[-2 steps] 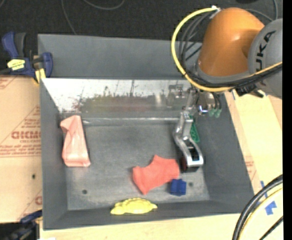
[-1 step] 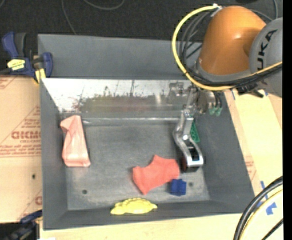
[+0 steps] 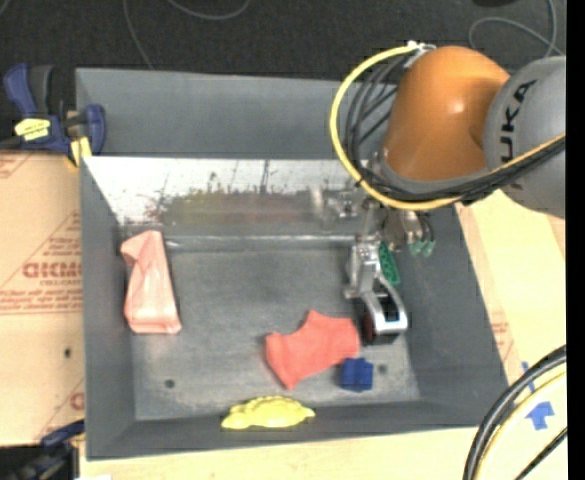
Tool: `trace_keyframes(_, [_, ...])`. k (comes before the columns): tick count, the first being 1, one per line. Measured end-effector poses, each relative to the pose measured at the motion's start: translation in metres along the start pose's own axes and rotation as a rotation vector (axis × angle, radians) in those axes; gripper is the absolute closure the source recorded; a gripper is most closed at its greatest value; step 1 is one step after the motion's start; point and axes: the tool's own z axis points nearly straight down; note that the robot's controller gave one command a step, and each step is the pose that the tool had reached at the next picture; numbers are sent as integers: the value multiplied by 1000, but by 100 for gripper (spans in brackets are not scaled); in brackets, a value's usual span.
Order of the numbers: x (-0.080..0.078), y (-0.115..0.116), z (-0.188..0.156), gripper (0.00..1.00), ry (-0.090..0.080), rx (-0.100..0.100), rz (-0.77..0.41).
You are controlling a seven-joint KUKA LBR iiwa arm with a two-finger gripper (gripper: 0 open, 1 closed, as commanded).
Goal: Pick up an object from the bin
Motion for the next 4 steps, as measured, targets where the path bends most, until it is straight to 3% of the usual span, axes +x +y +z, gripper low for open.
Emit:
trace_keyframes(1, [48, 34, 57, 0, 2, -3, -232])
trace_keyframes(2, [55, 39, 62, 0, 1, -3, -211])
trace_keyframes(3, [52, 40, 125, 0, -7, 0, -388])
trace_keyframes(4, [57, 36, 149, 100, -3, -3, -410])
